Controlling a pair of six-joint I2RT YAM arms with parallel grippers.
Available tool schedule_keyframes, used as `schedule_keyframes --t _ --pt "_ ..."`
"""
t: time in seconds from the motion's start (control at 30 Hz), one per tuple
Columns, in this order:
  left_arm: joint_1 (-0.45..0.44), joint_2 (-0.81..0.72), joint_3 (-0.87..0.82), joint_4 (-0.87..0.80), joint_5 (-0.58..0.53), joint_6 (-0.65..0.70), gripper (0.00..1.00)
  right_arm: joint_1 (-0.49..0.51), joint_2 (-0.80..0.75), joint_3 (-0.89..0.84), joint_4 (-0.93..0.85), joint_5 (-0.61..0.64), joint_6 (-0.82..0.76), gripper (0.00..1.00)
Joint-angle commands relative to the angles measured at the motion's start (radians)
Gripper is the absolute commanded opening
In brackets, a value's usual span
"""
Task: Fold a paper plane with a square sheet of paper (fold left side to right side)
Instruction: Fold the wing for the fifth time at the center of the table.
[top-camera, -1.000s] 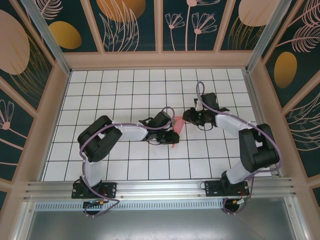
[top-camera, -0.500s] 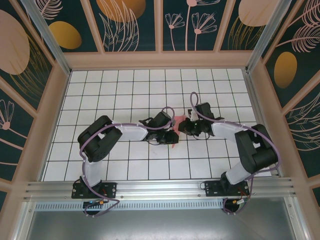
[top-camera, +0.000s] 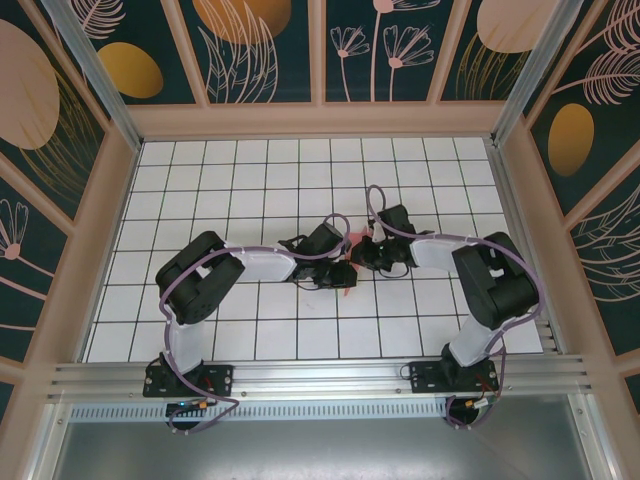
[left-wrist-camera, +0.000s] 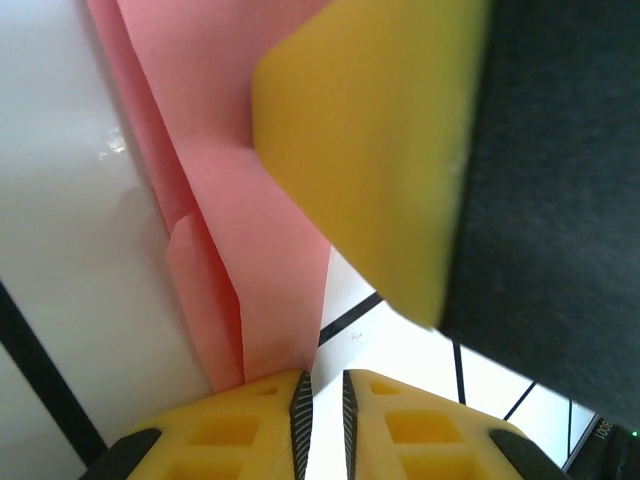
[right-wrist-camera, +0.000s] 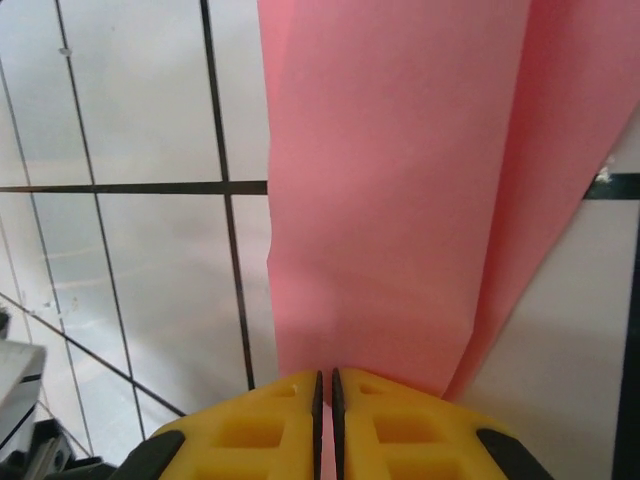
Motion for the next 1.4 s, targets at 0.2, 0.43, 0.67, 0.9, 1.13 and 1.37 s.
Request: schedule_keyframes --t 0.2,0.43,0.67,0.9,1.13,1.37 --pt "-0.015 0.077 -0.024 -0.134 -0.042 0.016 0.20 0.007 0.051 0.057 -0.066 0.124 -0.069 0.15" --pt "-0.015 0.083 -0.024 -0.133 -0.039 0.017 0.19 0.002 0.070 0.089 -0.096 0.171 -0.100 0.15" --pt "-0.015 0.091 -0.023 -0.136 -0.037 0.018 0.18 -0.012 0.078 0.124 -0.110 0.184 -0.118 0.15" --pt "-0.015 0.096 -0.020 -0.140 -0.032 0.020 0.18 -0.035 0.100 0.150 -0.121 0.198 -0.139 0.15" --pt "-0.015 0.100 -0.020 -0.139 -0.028 0.020 0.17 -0.061 0.121 0.181 -0.131 0.203 -0.163 0.16" --pt "-0.014 0.101 -0.021 -0.138 -0.027 0.021 0.16 -0.087 0.157 0.217 -0.145 0.209 -0.188 0.16"
